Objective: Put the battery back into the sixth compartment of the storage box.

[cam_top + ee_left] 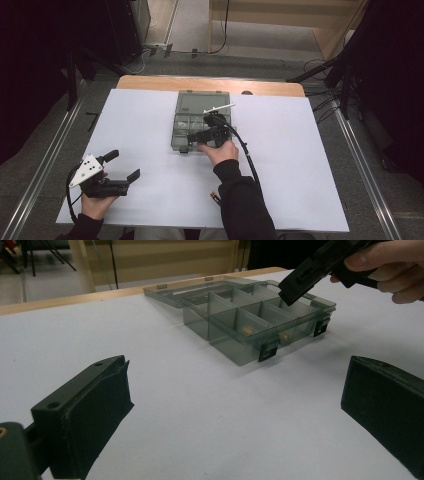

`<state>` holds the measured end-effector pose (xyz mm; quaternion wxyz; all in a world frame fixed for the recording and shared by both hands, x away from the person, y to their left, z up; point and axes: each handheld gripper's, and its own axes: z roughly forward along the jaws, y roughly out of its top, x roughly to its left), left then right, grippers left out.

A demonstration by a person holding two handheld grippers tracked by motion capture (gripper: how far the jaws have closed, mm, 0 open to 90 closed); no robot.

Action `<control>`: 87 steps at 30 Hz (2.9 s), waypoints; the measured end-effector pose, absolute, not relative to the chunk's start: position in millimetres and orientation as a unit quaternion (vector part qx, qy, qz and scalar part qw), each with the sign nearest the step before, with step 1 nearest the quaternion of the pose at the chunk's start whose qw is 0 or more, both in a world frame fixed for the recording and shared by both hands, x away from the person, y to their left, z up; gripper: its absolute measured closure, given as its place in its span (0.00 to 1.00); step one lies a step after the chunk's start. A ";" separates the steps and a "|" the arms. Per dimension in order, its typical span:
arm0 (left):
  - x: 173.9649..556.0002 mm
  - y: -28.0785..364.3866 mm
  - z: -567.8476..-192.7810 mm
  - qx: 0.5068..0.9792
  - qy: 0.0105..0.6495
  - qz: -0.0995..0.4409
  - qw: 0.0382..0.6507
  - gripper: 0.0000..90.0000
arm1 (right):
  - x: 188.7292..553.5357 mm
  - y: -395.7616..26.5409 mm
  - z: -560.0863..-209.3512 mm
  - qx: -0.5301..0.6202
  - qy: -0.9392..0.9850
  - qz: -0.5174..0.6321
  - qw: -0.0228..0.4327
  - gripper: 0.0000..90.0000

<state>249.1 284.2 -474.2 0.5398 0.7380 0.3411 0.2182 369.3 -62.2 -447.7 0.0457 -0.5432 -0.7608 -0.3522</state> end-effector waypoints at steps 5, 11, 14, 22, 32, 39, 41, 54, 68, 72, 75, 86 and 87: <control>249.3 284.4 -474.3 0.739 0.341 0.219 0.538 0.00 | 355.9 -58.2 -439.5 -0.501 -0.800 -0.329 -0.011 0.00; 249.3 284.6 -474.3 0.739 0.341 0.220 0.538 0.00 | 341.4 -53.3 -433.3 -0.464 -0.835 -0.290 -0.054 0.00; 249.3 284.3 -474.4 0.739 0.341 0.219 0.538 0.00 | 333.9 -55.1 -430.0 -0.453 -0.841 -0.292 -0.050 0.00; 249.4 284.3 -474.5 0.740 0.341 0.220 0.537 0.00 | 314.9 -53.9 -424.0 -0.427 -0.862 -0.268 -0.055 0.00; 249.3 284.1 -474.5 0.741 0.340 0.220 0.536 0.00 | 285.9 -47.2 -427.0 -0.398 -0.887 -0.229 -0.052 0.00; 249.2 283.8 -474.6 0.741 0.341 0.220 0.535 0.00 | 270.4 -54.1 -428.3 -0.398 -0.891 -0.211 -0.051 0.00; 249.3 283.9 -474.7 0.741 0.340 0.219 0.535 0.00 | 266.7 -56.0 -429.7 -0.401 -0.891 -0.206 -0.052 0.00; 249.5 283.4 -475.2 0.742 0.341 0.220 0.533 0.00 | 248.9 -69.9 -442.9 -0.413 -0.891 -0.184 -0.044 0.01; 249.5 283.1 -475.4 0.744 0.341 0.219 0.532 0.00 | 231.1 -59.9 -460.6 -0.395 -0.909 -0.128 -0.039 0.02; 249.4 283.3 -475.3 0.744 0.341 0.219 0.532 0.00 | 227.9 -58.1 -464.0 -0.389 -0.913 -0.119 -0.034 0.04; 249.2 283.3 -475.2 0.743 0.341 0.219 0.533 0.00 | 226.6 -56.8 -467.6 -0.388 -0.915 -0.109 -0.032 0.09; 249.0 283.1 -475.2 0.743 0.341 0.220 0.532 0.00 | 224.0 -58.4 -472.7 -0.376 -0.921 -0.097 -0.004 0.34; 249.1 283.1 -475.4 0.743 0.341 0.220 0.532 0.00 | 224.2 -58.5 -472.9 -0.376 -0.921 -0.097 -0.002 0.37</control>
